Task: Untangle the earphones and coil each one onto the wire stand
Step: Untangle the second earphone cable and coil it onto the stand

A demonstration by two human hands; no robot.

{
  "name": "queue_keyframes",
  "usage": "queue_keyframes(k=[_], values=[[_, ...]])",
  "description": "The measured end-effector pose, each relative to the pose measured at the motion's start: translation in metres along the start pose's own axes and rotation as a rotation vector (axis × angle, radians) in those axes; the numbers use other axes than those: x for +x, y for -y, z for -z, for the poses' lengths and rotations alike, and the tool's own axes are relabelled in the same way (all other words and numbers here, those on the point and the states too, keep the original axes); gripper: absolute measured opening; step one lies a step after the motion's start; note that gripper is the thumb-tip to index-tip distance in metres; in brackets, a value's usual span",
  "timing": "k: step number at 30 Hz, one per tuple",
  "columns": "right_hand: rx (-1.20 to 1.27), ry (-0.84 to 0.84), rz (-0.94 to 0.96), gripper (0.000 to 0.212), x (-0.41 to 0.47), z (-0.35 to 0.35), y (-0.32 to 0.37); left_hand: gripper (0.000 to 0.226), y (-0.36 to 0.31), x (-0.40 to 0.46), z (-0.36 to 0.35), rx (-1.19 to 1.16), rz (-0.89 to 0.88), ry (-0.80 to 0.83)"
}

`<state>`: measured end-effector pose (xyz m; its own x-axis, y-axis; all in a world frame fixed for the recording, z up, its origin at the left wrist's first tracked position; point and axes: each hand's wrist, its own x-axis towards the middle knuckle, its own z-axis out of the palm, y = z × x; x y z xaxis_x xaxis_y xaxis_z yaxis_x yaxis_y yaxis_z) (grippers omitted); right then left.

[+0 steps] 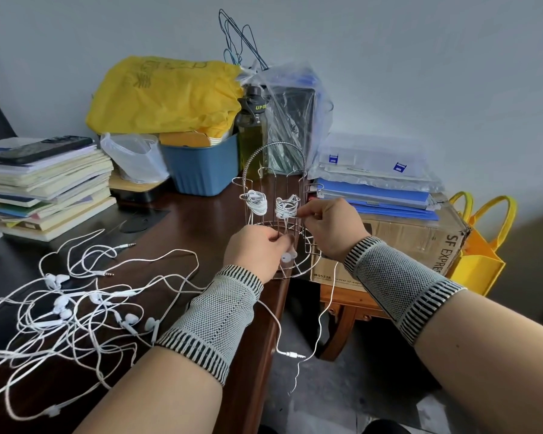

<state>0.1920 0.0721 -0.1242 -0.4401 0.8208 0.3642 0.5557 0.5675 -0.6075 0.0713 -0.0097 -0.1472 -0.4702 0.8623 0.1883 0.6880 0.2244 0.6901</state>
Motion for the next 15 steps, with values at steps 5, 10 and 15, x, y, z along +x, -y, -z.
queue_keyframes(k=[5,10,15], values=[[-0.017,0.005,0.006,0.022,0.0,0.001,0.0,0.041,-0.01,0.0,0.009,0.156,-0.042,-0.094],[0.003,0.004,0.006,0.023,0.001,0.0,-0.001,0.033,-0.013,0.002,0.001,-0.24,-0.037,-0.109],[0.016,0.01,0.009,0.023,0.0,0.002,-0.001,0.025,-0.017,0.003,-0.007,-0.652,0.112,-0.091]])
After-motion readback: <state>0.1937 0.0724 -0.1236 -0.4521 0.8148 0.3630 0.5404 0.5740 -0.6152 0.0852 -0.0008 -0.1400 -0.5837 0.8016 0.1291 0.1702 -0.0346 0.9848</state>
